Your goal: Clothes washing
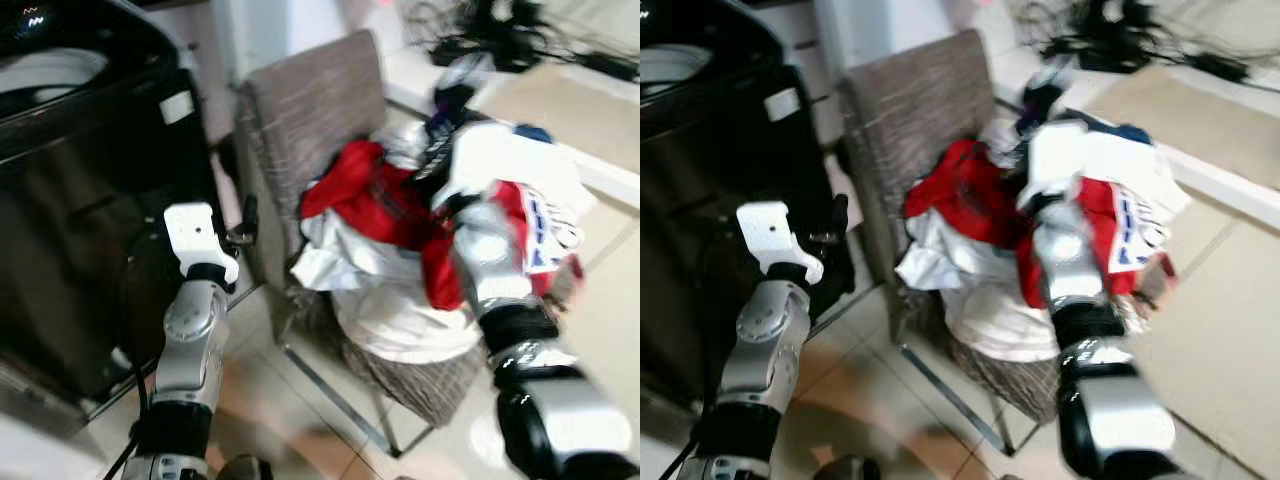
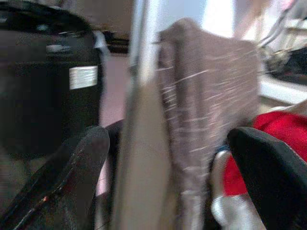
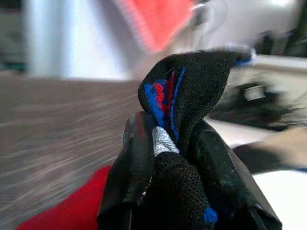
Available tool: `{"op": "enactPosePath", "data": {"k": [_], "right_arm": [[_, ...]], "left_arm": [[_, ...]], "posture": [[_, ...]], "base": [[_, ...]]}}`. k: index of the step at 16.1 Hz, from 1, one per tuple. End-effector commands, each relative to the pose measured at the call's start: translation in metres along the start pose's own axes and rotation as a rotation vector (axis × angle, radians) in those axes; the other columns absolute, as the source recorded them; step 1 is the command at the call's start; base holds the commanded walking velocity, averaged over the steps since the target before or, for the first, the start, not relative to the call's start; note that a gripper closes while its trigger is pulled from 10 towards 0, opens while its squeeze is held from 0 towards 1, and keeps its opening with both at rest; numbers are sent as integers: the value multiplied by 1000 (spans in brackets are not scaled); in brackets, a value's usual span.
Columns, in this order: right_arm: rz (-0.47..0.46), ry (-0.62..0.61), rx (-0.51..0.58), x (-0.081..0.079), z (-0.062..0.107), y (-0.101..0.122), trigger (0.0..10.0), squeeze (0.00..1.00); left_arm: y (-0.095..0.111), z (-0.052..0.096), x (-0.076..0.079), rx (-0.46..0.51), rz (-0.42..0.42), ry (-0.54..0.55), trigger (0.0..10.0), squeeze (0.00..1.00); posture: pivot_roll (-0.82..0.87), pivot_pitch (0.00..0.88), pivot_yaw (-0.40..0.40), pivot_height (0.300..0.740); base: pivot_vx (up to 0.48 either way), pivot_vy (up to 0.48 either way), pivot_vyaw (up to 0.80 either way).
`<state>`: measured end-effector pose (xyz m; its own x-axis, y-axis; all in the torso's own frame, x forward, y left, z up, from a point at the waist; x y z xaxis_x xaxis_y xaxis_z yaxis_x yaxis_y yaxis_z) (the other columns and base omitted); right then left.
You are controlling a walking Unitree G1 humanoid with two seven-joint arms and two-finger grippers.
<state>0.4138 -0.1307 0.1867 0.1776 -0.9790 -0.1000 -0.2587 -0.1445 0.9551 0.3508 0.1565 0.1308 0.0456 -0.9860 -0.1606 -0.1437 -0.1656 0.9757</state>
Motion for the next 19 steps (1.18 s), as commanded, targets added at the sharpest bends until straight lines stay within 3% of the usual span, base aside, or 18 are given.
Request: {"op": "enactPosePath", "data": {"k": [1, 3, 6, 10, 15, 16, 19], "right_arm": [[-9, 22, 12, -3, 4, -1, 0, 0], [-16, 33, -4, -7, 10, -9, 0, 0], [-19, 79, 0, -15, 10, -9, 0, 0], [-45, 98, -27, -17, 11, -15, 0, 0], [-60, 117, -57, -22, 14, -24, 0, 0], [-69, 120, -72, -23, 15, -28, 0, 0], [-78, 131, -94, -24, 16, -32, 0, 0]], "left_arm": [[1, 1, 3, -3, -17, 9, 10000, 0], [3, 2, 0, -7, 4, 39, 10000, 0], [7, 6, -3, 21, -121, 46, 10000, 0], [-3, 10, -26, -55, -229, 181, 10000, 0], [-7, 12, -23, -86, -230, 171, 10000, 0], [-10, 14, -22, -101, -122, 188, 10000, 0], [-12, 17, -17, -105, -88, 178, 10000, 0]], "posture": [[-63, 0, -23, 740], [-63, 0, -23, 740], [-40, 0, -30, 740], [-21, 0, -39, 740], [-15, 0, -34, 740], [-14, 0, -32, 740], [-14, 0, -32, 740]], "base": [[0, 0, 631], [0, 0, 609], [0, 0, 585], [0, -61, 578], [0, -433, 579], [0, -480, 581], [0, 0, 488]]}}
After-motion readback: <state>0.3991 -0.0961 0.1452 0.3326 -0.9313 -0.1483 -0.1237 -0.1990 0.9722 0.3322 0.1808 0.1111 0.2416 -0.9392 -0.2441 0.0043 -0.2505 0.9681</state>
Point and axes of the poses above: a point about 5 cm out from each wrist's last joint towards the gripper, its own z axis pointing back from the gripper into the wrist, its own y axis along the axis of the wrist's last joint, x = y × z, the point moved 4 cm from there along -z, pointing out of the wrist towards the gripper, and after that the axes turned 14 degrees about -z, right-handed, at the moved point
